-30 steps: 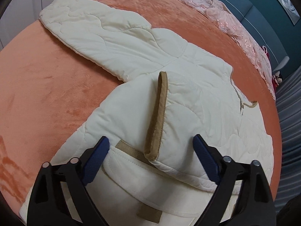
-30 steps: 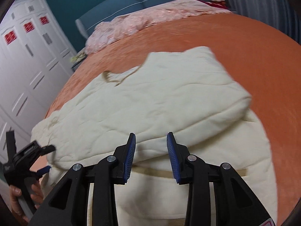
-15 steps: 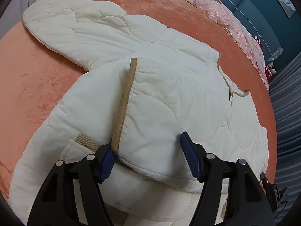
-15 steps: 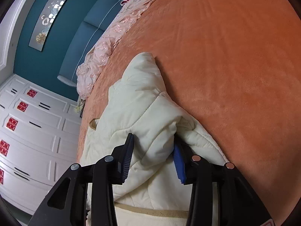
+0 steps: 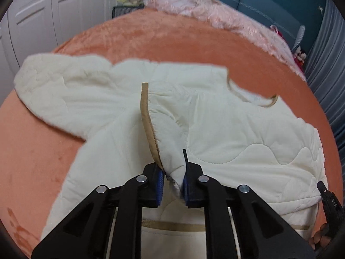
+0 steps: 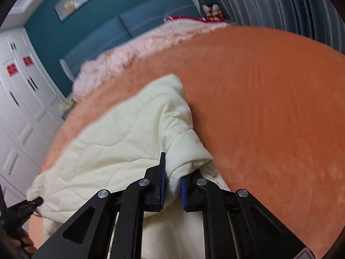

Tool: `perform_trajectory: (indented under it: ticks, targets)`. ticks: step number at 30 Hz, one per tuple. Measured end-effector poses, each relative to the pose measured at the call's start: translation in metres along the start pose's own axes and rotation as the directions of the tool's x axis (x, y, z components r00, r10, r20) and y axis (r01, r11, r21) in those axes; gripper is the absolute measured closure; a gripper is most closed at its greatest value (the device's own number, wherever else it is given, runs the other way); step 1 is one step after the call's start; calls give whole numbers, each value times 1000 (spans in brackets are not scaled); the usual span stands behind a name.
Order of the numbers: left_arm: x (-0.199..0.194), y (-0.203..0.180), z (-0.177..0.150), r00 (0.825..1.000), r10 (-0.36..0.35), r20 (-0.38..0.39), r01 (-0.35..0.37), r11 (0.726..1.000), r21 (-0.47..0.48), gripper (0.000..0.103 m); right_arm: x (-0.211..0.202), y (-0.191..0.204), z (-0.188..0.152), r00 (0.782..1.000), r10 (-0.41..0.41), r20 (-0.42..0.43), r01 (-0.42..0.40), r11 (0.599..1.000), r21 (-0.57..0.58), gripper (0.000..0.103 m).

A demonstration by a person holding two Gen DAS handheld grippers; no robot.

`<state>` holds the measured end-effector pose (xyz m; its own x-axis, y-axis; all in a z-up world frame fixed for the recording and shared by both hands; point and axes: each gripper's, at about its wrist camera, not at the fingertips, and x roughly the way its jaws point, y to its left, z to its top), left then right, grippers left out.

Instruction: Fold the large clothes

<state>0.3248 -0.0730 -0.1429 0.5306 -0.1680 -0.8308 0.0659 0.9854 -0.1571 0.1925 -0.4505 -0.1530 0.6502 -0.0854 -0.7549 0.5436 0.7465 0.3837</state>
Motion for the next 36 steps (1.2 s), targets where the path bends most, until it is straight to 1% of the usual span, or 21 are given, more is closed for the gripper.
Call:
perform_trajectory:
  ticks: [1, 3, 6, 9, 11, 12, 14, 16, 19, 22, 25, 28, 36]
  targets:
    - [10, 2, -8, 1000, 14, -18, -14, 1000, 8, 90, 5, -5, -3, 1000, 12, -16, -11, 1000, 24, 94]
    - [12, 2, -18, 1000, 28, 1, -28, 999, 18, 90, 0, -5, 1, 1000, 10, -13, -10, 1000, 30, 91]
    - [10, -1, -19, 999, 40, 12, -40, 999, 20, 89, -13, 1, 3, 1000, -17, 3, 17, 1000, 7, 84]
    - [12, 3, -20, 1000, 29, 10, -29, 1000, 9, 88, -40, 6, -4, 998, -51, 36, 51, 999, 2, 77]
    - [10, 3, -22, 1000, 22, 22, -22, 1000, 6, 86, -57, 12, -12, 992, -96, 78, 99, 995, -28, 74]
    - [10, 3, -24, 999, 17, 30, -17, 1000, 2, 85, -62, 19, -16, 992, -93, 88, 98, 993, -60, 74]
    - [9, 5, -26, 999, 12, 41, -11, 1000, -6, 83, -63, 45, -22, 997, -52, 64, 61, 988, -142, 81]
    - [8, 5, -27, 999, 14, 49, -14, 1000, -12, 81, -57, 80, -30, 1000, 5, 28, 2, 971, -239, 93]
    - [7, 4, -28, 998, 26, 55, -25, 1000, -8, 80, -41, 122, -42, 999, 49, -3, -47, 940, -338, 94]
    - [7, 2, -31, 997, 35, 68, -35, 999, 3, 79, -22, 151, -55, 995, 84, -57, -99, 920, -380, 94]
    - [8, 2, -33, 996, 37, 82, -38, 999, 10, 78, -11, 168, -71, 990, 97, -98, -128, 906, -404, 95]
    - [9, 2, -34, 996, 36, 87, -37, 999, 13, 78, -3, 177, -87, 990, 78, -116, -121, 896, -427, 95]
    - [12, 5, -37, 995, 16, 96, -17, 1000, 6, 77, 18, 174, -99, 987, 61, -146, -116, 906, -407, 95]
